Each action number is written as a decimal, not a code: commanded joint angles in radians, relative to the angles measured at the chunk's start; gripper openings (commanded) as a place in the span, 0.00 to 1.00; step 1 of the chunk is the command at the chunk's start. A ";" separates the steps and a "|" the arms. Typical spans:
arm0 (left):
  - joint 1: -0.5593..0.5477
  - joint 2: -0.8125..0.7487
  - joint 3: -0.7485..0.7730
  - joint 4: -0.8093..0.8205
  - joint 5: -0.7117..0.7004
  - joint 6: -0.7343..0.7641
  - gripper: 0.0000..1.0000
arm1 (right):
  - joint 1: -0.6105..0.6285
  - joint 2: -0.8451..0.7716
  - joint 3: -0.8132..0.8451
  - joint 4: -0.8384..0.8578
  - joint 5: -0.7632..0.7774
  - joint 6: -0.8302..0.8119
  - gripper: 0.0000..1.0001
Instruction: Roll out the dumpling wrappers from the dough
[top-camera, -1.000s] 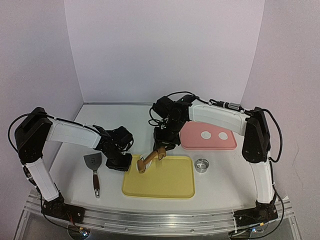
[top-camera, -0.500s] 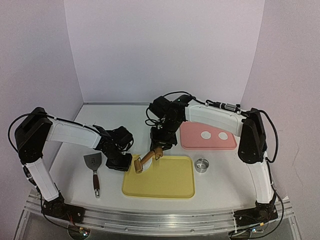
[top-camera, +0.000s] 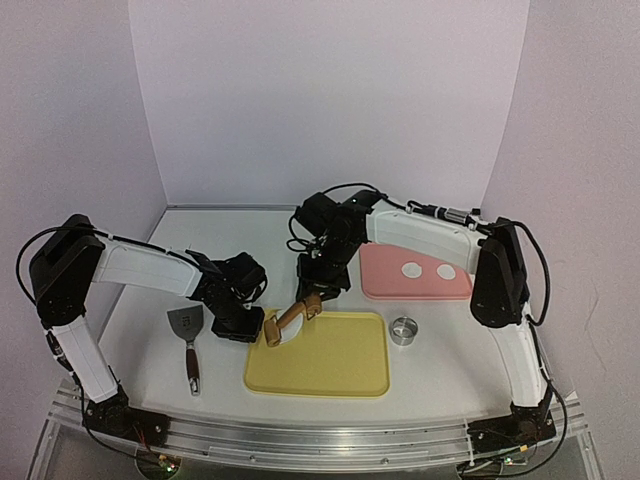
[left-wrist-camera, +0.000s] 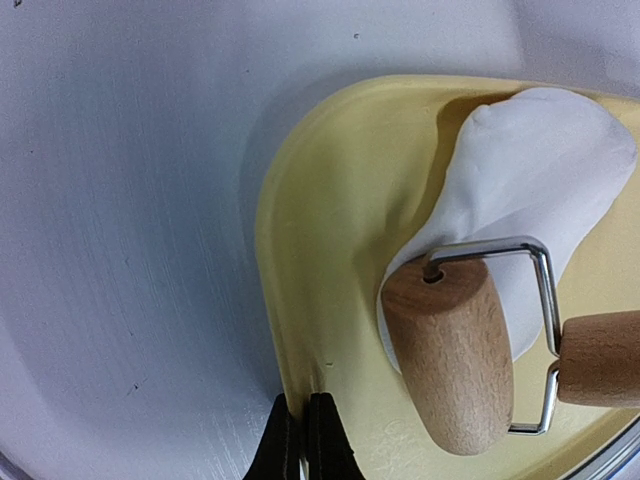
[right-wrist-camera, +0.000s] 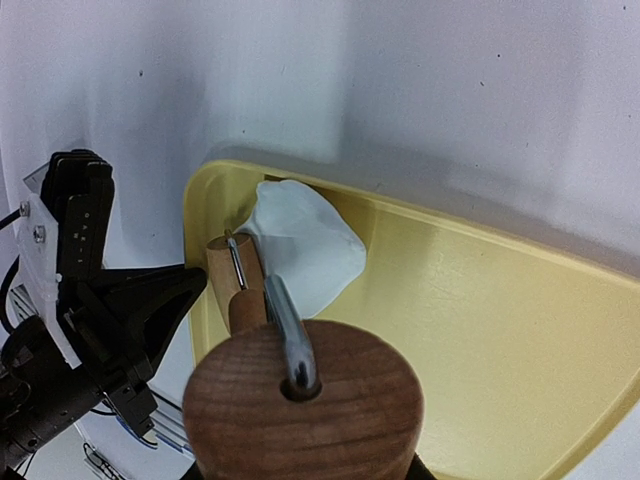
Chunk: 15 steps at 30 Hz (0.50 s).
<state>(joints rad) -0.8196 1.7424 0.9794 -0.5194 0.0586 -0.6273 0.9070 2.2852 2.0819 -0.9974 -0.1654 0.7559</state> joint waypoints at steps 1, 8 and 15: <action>-0.006 0.016 -0.011 0.038 0.001 0.018 0.00 | 0.054 0.191 -0.089 -0.146 0.185 -0.018 0.00; -0.007 0.006 -0.017 0.042 0.000 0.007 0.00 | 0.058 0.200 -0.065 -0.147 0.179 -0.015 0.00; -0.007 -0.012 -0.030 0.047 -0.003 -0.007 0.00 | 0.064 0.200 -0.056 -0.148 0.173 -0.010 0.00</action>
<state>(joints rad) -0.8196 1.7386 0.9749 -0.5140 0.0586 -0.6331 0.9218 2.3085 2.1143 -0.9878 -0.1692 0.7570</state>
